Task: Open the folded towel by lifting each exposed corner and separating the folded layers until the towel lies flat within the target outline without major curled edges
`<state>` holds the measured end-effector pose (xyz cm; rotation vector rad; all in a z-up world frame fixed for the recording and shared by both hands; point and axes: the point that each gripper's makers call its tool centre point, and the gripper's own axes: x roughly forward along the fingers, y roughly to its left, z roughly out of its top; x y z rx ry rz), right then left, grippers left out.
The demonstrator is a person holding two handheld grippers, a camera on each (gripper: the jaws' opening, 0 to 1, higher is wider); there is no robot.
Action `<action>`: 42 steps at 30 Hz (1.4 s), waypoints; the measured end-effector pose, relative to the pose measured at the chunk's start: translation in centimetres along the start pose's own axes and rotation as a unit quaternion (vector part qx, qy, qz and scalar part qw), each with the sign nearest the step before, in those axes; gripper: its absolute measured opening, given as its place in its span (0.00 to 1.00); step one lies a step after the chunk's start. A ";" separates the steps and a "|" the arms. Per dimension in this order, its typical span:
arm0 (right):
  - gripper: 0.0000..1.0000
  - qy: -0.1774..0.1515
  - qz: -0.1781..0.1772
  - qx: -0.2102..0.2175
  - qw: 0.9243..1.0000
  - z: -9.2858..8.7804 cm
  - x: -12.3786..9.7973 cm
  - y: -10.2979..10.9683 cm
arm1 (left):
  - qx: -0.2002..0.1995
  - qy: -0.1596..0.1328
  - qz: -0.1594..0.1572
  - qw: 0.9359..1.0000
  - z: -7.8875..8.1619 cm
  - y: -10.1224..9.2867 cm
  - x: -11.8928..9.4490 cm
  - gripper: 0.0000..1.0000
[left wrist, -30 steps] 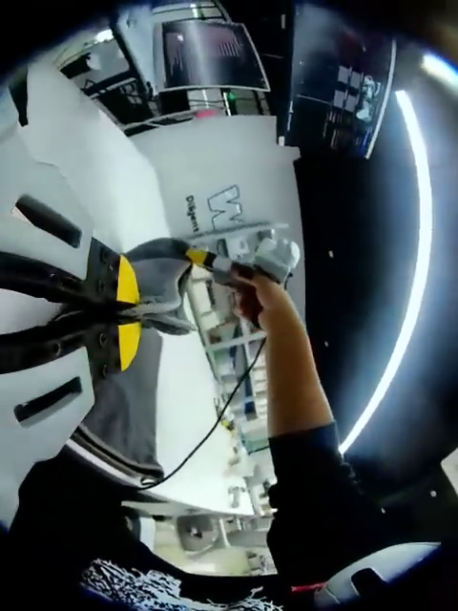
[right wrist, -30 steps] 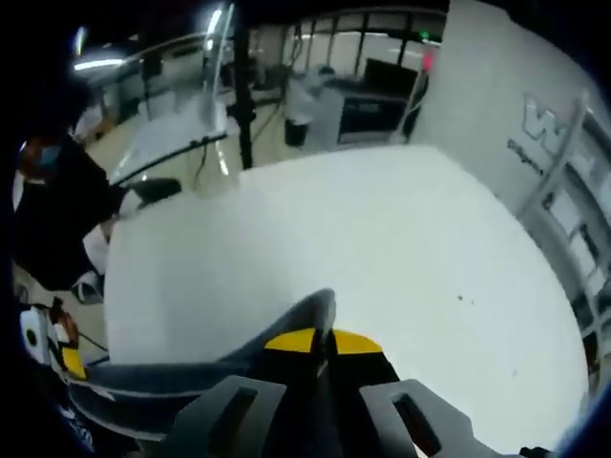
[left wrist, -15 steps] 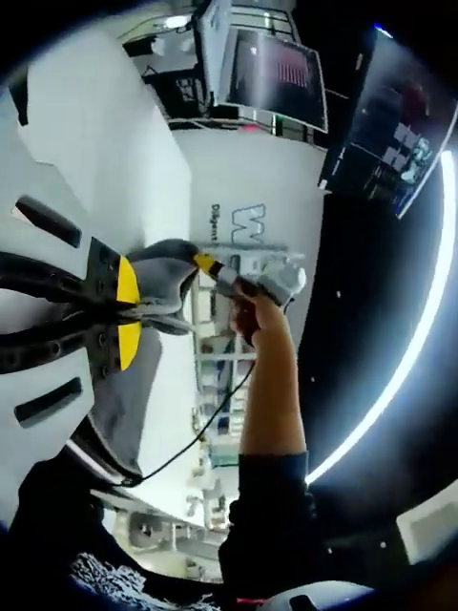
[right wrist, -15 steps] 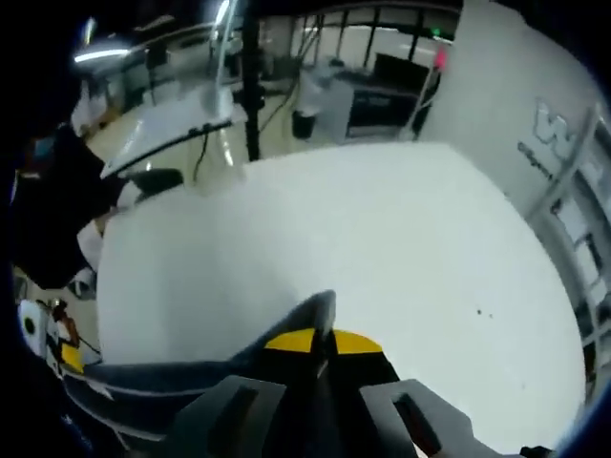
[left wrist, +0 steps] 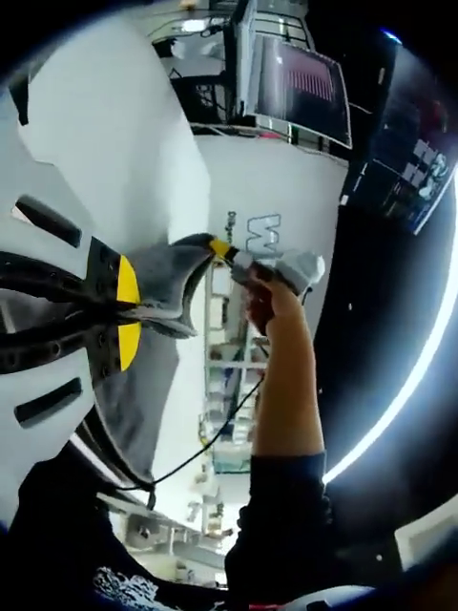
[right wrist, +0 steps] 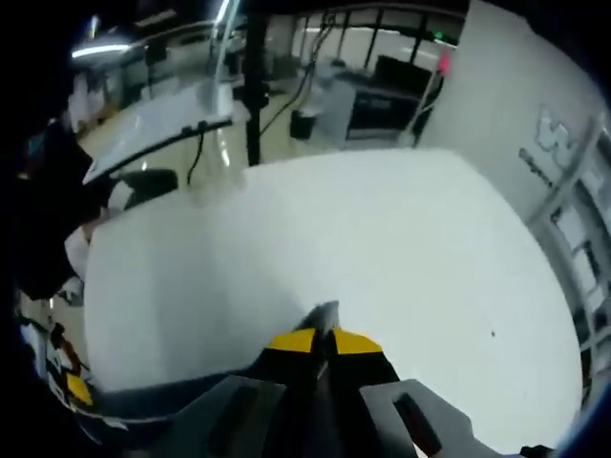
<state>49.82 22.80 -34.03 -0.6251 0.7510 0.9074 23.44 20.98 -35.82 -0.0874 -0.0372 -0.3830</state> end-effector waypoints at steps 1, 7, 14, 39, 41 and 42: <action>0.00 0.001 0.001 0.000 1.000 0.1 0.2 0.3 | -0.002 0.000 0.002 1.000 0.0 0.2 -0.1 0.03; 0.00 0.005 -0.003 0.008 1.000 0.2 2.2 1.5 | -0.049 -0.007 0.016 0.999 -0.6 1.5 -0.8 0.03; 0.00 0.018 -0.007 -0.008 1.000 -0.4 3.8 2.6 | -0.084 -0.018 0.027 0.996 -0.9 2.2 -1.4 0.03; 0.00 0.034 -0.012 -0.032 0.999 0.6 7.0 4.5 | -0.198 -0.086 0.079 0.973 -1.0 4.1 -2.7 0.03; 0.00 0.036 -0.013 -0.037 0.999 0.8 7.1 4.5 | -0.214 -0.092 0.080 0.969 -1.0 4.3 -2.9 0.03; 0.00 0.037 -0.014 -0.038 0.999 0.9 7.2 4.6 | -0.218 -0.093 0.080 0.968 -1.0 4.4 -2.9 0.03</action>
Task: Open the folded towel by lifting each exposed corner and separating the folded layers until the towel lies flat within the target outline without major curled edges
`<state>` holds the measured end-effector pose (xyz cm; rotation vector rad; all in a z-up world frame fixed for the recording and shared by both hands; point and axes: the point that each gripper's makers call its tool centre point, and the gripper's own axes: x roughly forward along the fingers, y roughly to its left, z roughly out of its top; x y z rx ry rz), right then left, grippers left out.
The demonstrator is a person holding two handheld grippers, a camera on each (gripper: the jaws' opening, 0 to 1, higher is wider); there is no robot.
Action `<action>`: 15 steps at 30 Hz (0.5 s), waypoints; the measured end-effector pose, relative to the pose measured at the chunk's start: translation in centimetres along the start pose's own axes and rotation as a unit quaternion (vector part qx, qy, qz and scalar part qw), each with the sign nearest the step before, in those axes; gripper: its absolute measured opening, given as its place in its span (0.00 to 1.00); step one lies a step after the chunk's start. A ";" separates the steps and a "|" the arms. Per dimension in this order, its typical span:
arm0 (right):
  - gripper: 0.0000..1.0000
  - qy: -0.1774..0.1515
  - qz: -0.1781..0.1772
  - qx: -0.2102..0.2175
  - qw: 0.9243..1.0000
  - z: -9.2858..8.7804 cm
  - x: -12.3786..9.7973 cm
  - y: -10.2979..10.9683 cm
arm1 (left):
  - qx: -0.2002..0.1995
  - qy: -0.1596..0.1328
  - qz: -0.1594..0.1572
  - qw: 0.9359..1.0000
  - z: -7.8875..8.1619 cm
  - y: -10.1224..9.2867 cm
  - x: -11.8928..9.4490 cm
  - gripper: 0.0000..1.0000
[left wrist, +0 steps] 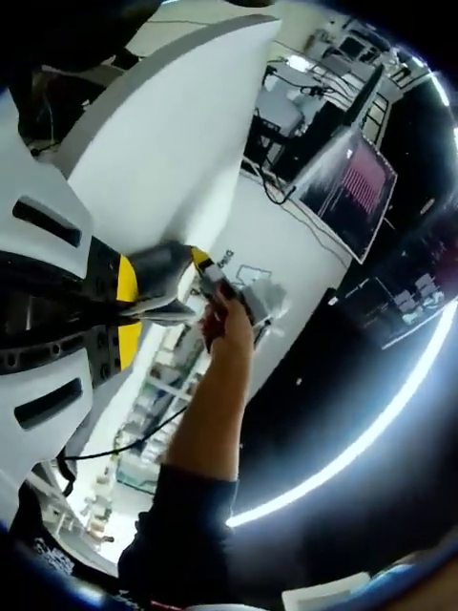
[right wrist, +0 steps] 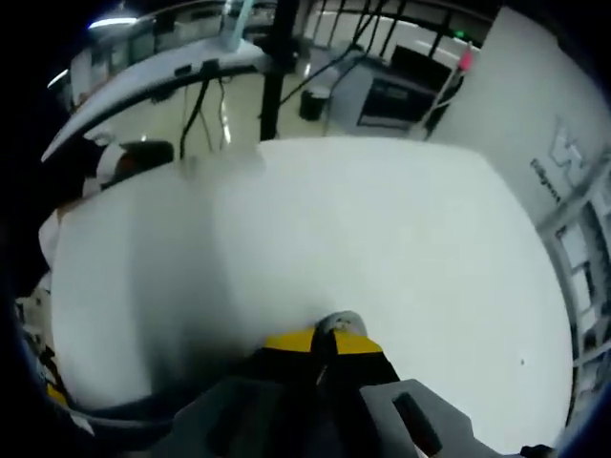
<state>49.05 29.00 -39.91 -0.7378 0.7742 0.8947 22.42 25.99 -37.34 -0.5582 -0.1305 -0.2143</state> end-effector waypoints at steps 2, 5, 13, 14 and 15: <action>0.00 0.007 -0.004 -0.012 1.000 -0.1 0.1 0.1 | -0.003 0.001 0.001 1.000 0.0 0.0 0.0 0.03; 0.00 0.014 -0.008 -0.026 1.000 -0.2 0.3 0.2 | -0.009 0.003 0.000 1.000 -0.2 0.1 0.0 0.03; 0.00 0.015 0.000 -0.013 1.000 0.2 1.3 0.2 | -0.011 0.007 0.010 1.000 -0.7 0.7 -0.4 0.03; 0.00 0.011 0.006 0.002 1.000 0.6 1.5 0.0 | -0.012 0.007 0.011 1.000 -0.7 0.7 -0.4 0.03; 0.00 0.008 0.010 0.013 1.000 0.8 1.6 0.0 | -0.012 0.006 0.012 1.000 -0.7 0.7 -0.4 0.03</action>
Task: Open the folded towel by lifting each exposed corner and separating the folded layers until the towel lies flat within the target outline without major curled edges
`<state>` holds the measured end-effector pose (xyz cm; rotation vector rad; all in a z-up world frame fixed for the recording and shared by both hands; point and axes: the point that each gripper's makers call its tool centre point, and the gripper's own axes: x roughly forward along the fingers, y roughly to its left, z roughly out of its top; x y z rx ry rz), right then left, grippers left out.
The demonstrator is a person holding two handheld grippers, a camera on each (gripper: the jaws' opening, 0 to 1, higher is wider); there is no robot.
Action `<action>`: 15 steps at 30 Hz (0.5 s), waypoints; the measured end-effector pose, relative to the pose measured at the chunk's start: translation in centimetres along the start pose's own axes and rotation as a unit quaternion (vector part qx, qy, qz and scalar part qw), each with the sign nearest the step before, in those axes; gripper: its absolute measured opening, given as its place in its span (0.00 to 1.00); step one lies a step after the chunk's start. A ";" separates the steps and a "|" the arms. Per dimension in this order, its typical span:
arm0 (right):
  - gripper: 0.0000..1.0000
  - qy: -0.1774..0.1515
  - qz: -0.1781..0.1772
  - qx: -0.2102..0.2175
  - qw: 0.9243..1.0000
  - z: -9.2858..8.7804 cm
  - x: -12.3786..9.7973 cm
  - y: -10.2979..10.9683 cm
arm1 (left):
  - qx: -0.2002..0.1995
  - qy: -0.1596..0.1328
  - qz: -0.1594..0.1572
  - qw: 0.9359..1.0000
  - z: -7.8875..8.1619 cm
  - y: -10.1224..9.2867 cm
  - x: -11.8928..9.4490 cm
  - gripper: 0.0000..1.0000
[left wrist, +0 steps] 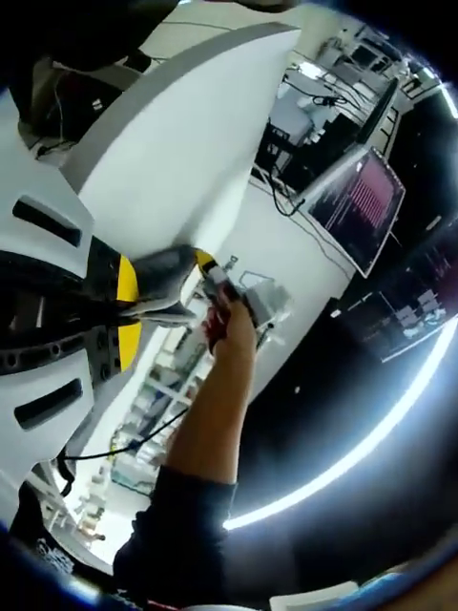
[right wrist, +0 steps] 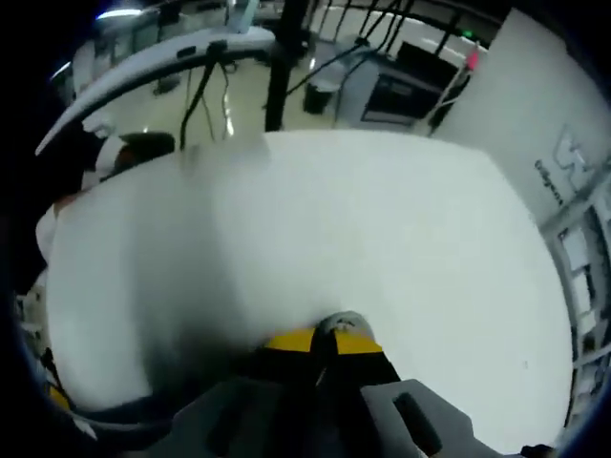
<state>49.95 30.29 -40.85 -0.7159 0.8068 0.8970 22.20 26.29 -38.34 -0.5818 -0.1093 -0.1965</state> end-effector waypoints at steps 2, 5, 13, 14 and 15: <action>0.00 -0.002 0.004 0.010 1.000 0.4 0.3 -0.4 | 0.000 0.000 0.002 1.000 0.0 0.1 -0.1 0.03; 0.00 -0.001 0.004 0.011 1.000 0.7 0.8 -0.5 | -0.001 0.003 0.003 1.000 -0.1 0.2 0.0 0.04; 0.00 0.001 0.002 0.004 1.000 0.9 1.3 -0.3 | 0.001 0.001 0.014 1.000 0.0 1.0 -0.3 0.04; 0.00 0.003 0.002 0.003 1.000 1.0 1.4 -0.3 | 0.001 0.001 0.016 1.000 0.0 1.1 -0.3 0.04; 0.00 0.005 0.001 0.001 1.000 1.0 1.4 -0.3 | 0.002 0.000 0.015 1.000 0.1 1.2 -0.4 0.04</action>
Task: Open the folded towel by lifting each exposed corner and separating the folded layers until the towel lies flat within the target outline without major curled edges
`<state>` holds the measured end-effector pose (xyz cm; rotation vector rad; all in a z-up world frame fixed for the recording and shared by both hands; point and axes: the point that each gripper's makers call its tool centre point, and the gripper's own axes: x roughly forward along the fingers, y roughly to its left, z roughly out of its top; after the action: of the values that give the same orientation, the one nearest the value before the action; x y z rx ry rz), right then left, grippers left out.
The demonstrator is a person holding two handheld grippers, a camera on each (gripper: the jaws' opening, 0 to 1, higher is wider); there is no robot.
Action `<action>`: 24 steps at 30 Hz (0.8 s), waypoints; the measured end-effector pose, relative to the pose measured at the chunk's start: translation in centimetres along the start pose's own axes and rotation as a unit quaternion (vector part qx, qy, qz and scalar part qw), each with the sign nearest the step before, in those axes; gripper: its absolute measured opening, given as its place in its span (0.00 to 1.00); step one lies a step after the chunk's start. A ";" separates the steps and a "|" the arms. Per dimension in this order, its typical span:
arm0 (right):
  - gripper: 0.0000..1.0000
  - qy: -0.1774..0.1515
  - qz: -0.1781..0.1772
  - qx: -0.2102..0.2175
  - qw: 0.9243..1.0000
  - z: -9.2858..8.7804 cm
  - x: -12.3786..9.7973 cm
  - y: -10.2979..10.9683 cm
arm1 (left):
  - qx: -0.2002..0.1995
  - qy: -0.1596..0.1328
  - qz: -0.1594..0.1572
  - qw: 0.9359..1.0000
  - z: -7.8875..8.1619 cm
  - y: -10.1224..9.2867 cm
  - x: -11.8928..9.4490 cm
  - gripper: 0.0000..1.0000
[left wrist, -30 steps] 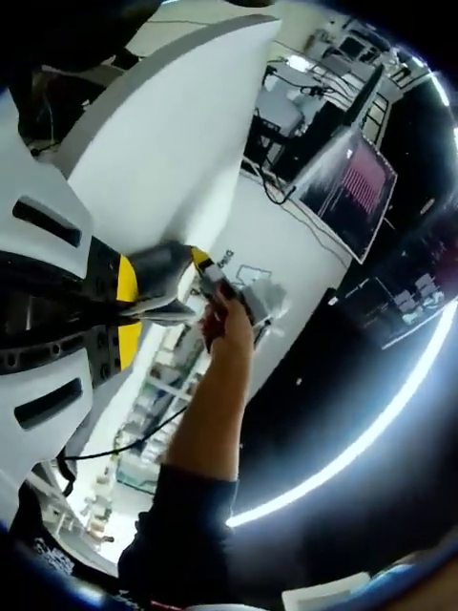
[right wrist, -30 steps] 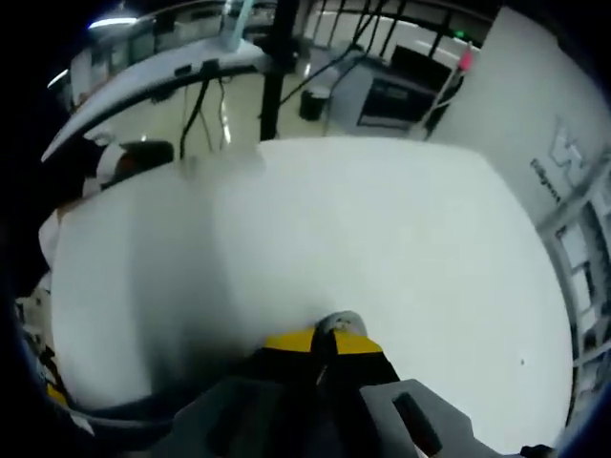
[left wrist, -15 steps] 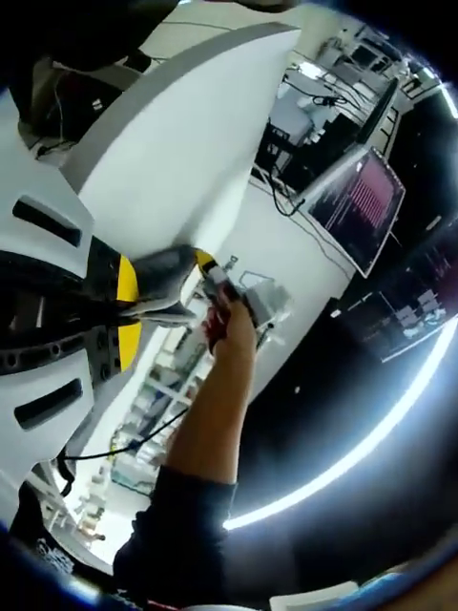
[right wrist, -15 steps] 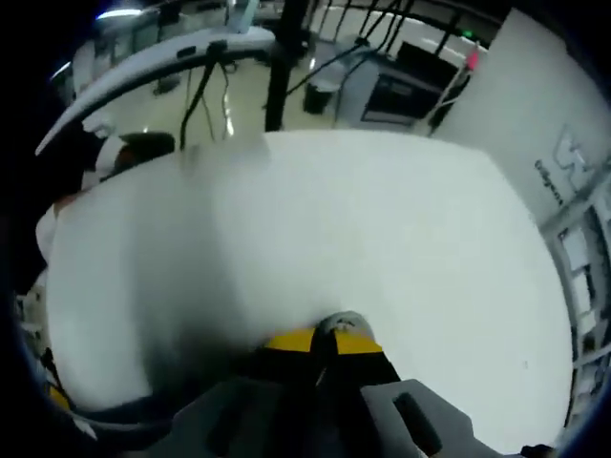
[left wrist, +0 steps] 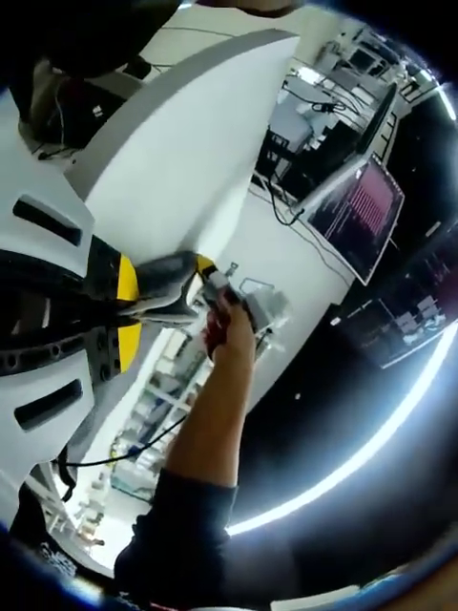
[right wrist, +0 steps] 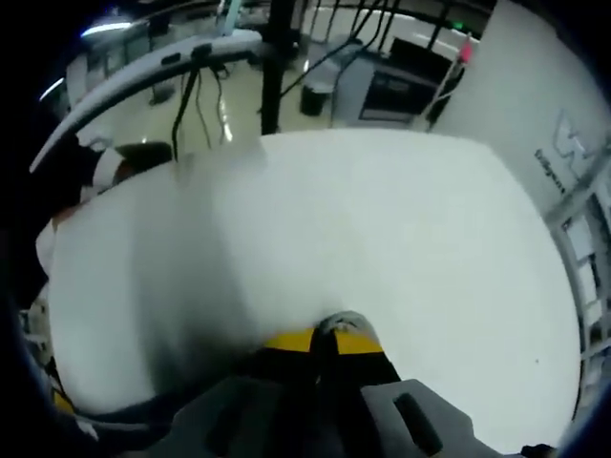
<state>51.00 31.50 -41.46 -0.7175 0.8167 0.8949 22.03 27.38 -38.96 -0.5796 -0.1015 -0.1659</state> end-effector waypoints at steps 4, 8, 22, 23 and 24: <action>0.00 0.004 -0.005 -0.010 1.000 0.2 0.4 0.2 | 0.003 -0.002 0.004 1.000 0.2 0.2 -0.1 0.04; 0.00 0.004 -0.015 -0.030 0.999 0.1 0.5 0.3 | 0.019 -0.002 0.007 1.000 0.2 0.4 -0.2 0.05; 0.06 -0.034 0.017 -0.049 0.998 1.0 -0.9 1.6 | 0.101 -0.019 0.017 0.995 1.4 0.0 -0.7 0.06; 0.08 -0.039 0.019 -0.045 0.998 1.2 -1.1 1.6 | 0.109 -0.023 0.017 0.994 1.7 -0.1 -0.7 0.06; 0.08 -0.043 0.021 -0.045 0.998 1.0 -1.5 1.8 | 0.120 -0.028 0.016 0.992 2.1 -0.2 -0.7 0.06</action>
<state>49.19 32.54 -40.05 -0.7374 0.7201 0.9986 21.20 28.40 -37.21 -0.3452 -0.1647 -0.1043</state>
